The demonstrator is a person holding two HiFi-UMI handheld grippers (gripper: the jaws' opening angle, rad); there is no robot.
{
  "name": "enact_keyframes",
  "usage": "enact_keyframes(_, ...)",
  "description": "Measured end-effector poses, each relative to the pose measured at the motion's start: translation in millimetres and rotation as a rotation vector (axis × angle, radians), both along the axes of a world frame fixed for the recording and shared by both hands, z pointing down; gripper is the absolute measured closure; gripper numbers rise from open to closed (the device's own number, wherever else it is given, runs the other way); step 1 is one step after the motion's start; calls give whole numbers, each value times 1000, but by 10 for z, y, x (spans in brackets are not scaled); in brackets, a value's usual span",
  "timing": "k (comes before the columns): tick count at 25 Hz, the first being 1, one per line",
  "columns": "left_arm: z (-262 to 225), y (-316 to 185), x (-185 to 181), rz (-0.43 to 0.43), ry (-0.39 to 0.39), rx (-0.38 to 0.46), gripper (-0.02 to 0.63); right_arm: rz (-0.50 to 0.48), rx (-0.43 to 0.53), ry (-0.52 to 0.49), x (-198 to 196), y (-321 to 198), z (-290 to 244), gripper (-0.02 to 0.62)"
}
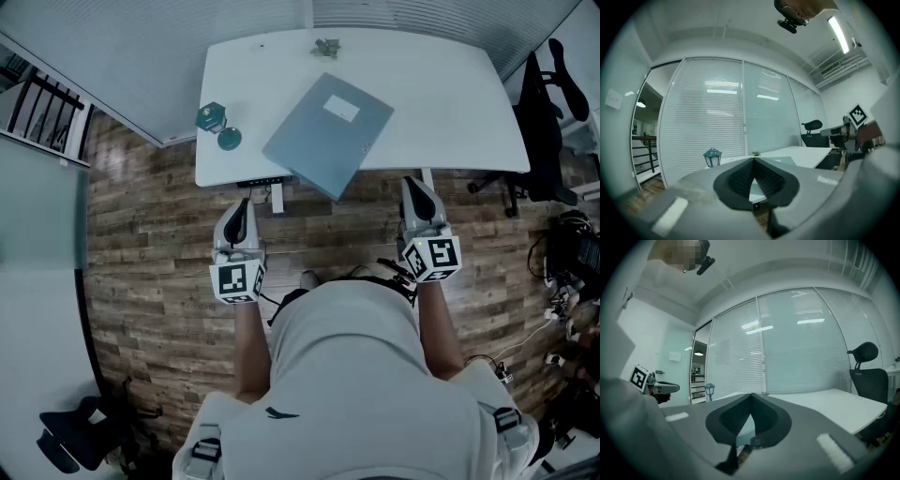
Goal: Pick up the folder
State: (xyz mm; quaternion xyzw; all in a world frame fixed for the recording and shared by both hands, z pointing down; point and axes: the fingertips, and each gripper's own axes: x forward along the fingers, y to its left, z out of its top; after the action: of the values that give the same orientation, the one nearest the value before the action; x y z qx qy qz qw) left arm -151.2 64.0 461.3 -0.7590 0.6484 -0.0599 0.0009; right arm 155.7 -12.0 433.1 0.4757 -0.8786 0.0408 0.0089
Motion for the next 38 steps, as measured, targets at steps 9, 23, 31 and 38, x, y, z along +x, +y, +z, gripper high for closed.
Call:
enact_keyframes(9,-2,22,17,7,-2,-5,603,2,-4,-15,28,28,7,597)
enact_keyframes(23,66,28,-22,24,8,-10,603,1,-9,-33,-13,116,26,595)
enact_keyframes(31,171,-12,-156,65,48,-32,603,43,-33,-4,-120,201,76,595)
enact_keyframes(38,236,-78,-338,104,41,-35,603,73,-59,0,-281,308,236,595)
